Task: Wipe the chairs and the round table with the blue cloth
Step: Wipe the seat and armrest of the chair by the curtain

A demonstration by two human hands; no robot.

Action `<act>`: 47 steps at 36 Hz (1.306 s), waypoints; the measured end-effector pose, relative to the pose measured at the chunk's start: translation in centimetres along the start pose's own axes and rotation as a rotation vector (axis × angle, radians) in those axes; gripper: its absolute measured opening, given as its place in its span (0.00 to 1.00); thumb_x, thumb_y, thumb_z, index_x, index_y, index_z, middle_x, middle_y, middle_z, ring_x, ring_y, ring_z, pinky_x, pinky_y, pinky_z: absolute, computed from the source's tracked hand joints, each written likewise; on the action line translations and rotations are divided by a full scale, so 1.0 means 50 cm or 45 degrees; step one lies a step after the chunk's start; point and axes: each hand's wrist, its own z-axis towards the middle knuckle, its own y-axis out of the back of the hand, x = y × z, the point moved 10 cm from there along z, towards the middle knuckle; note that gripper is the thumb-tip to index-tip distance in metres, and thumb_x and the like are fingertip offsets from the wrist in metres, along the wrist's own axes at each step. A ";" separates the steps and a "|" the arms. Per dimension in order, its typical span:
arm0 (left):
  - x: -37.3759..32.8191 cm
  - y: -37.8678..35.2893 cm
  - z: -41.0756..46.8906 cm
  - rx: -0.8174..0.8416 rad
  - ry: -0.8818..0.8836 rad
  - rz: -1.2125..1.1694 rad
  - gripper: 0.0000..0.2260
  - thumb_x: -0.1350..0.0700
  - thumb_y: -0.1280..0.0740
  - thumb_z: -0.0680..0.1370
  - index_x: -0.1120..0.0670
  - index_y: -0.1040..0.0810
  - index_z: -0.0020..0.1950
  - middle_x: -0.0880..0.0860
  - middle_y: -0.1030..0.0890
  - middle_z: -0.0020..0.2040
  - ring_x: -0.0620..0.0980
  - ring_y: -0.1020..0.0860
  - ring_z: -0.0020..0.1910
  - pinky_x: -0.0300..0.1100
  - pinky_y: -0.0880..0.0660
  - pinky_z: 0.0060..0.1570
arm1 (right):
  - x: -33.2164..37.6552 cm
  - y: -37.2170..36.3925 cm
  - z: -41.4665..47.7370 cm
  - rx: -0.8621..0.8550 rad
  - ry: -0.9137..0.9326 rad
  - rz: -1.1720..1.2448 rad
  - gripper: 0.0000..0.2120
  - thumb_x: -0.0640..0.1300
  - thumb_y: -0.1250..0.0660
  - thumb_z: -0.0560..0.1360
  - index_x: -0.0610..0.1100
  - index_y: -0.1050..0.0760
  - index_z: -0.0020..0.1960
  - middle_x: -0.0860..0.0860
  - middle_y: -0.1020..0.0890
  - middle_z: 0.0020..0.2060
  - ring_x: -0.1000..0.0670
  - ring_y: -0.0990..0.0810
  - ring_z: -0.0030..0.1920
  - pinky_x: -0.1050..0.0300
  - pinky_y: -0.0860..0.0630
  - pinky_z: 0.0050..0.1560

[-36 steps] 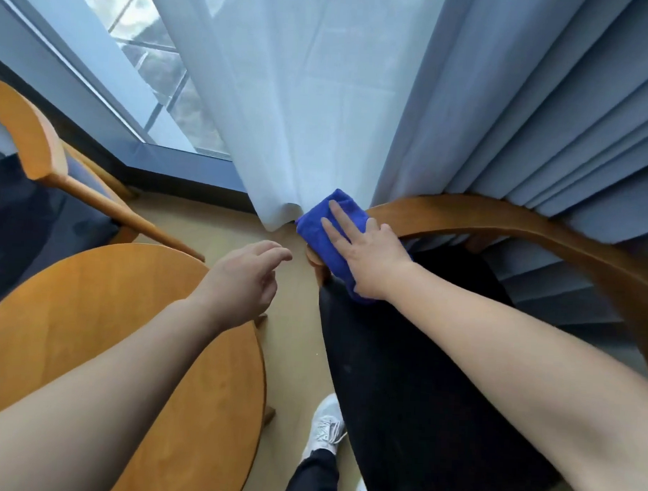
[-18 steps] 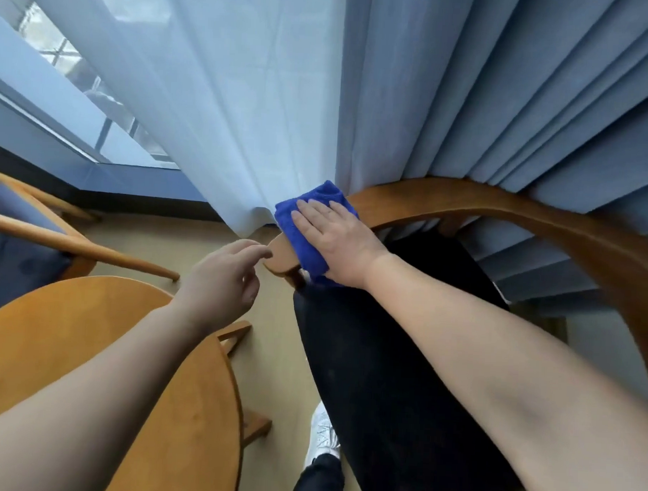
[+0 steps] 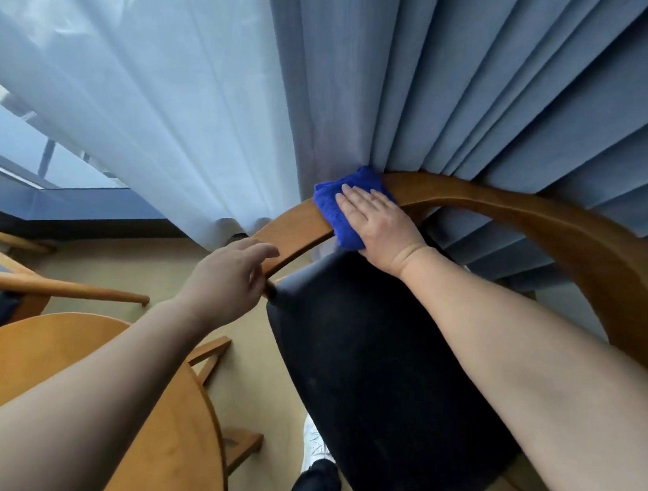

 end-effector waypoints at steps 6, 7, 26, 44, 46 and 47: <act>-0.039 -0.047 0.033 0.053 -0.075 0.000 0.17 0.63 0.39 0.75 0.50 0.25 0.62 0.48 0.22 0.58 0.51 0.24 0.56 0.44 0.25 0.52 | -0.094 0.008 -0.029 0.025 -0.118 0.015 0.42 0.36 0.19 0.53 0.31 0.27 0.65 0.34 0.23 0.62 0.36 0.20 0.57 0.40 0.25 0.57; -0.045 -0.053 0.037 0.048 -0.080 -0.002 0.17 0.63 0.39 0.75 0.50 0.24 0.62 0.47 0.22 0.57 0.51 0.24 0.55 0.43 0.26 0.50 | -0.110 0.009 -0.037 0.036 -0.136 0.026 0.43 0.36 0.18 0.52 0.31 0.28 0.65 0.34 0.23 0.62 0.35 0.20 0.57 0.39 0.25 0.57; -0.235 -0.120 0.088 0.049 -0.203 -0.066 0.16 0.61 0.38 0.75 0.50 0.24 0.61 0.48 0.22 0.57 0.49 0.23 0.55 0.41 0.26 0.51 | -0.369 0.044 -0.206 0.270 -0.491 -0.081 0.37 0.37 0.31 0.72 0.37 0.45 0.77 0.38 0.40 0.75 0.39 0.37 0.73 0.47 0.41 0.72; -0.362 -0.111 0.096 -0.021 -0.331 -0.090 0.16 0.63 0.39 0.74 0.54 0.23 0.60 0.50 0.21 0.56 0.51 0.21 0.50 0.39 0.29 0.46 | -0.401 0.094 -0.306 0.345 -0.601 -0.222 0.41 0.40 0.28 0.71 0.38 0.46 0.77 0.40 0.38 0.75 0.41 0.36 0.73 0.49 0.43 0.73; -0.371 -0.111 0.094 -0.015 -0.350 -0.086 0.15 0.63 0.39 0.75 0.54 0.23 0.60 0.50 0.21 0.55 0.51 0.21 0.50 0.40 0.28 0.46 | -0.401 0.096 -0.317 0.352 -0.604 -0.223 0.41 0.40 0.29 0.71 0.38 0.47 0.77 0.40 0.39 0.75 0.42 0.37 0.73 0.49 0.44 0.73; -0.376 -0.112 0.094 -0.013 -0.356 -0.081 0.15 0.63 0.39 0.75 0.54 0.23 0.60 0.50 0.21 0.56 0.51 0.21 0.50 0.40 0.28 0.46 | -0.401 0.098 -0.322 0.355 -0.605 -0.222 0.41 0.41 0.29 0.71 0.38 0.48 0.77 0.40 0.40 0.75 0.42 0.38 0.74 0.50 0.45 0.74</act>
